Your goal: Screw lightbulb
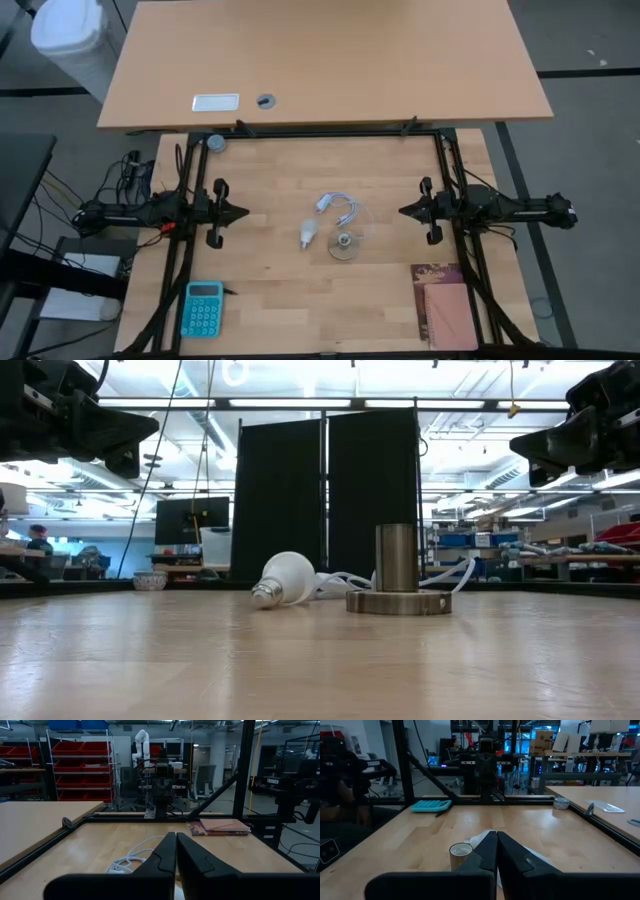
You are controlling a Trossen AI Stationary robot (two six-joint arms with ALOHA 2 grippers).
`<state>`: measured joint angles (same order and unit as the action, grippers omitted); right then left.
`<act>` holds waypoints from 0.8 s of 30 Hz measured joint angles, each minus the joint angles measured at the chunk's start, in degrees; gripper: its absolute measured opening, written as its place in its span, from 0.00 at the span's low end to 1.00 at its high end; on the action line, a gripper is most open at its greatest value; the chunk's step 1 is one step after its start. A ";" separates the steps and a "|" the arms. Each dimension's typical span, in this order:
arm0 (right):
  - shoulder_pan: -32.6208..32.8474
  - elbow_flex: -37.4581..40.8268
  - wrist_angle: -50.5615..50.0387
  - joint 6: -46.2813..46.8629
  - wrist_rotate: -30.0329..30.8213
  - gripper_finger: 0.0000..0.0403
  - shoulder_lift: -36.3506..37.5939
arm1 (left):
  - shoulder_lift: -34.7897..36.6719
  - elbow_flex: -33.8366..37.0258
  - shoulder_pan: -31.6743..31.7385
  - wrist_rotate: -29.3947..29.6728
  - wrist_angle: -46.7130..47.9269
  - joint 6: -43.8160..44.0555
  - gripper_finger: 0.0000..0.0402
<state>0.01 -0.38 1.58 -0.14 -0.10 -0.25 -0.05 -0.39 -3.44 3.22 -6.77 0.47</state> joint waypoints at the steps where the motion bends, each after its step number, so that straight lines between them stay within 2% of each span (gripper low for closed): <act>1: 0.00 0.00 0.00 0.00 0.02 0.02 0.00 | 0.00 0.00 0.01 0.00 -0.01 0.01 0.05; 24: -0.01 0.01 -0.02 0.00 0.01 0.02 -0.01 | 0.00 0.00 0.01 0.01 0.00 0.01 0.05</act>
<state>0.00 -0.37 1.56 -0.14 -0.09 -0.26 -0.05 -0.39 -3.43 3.23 -6.77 0.49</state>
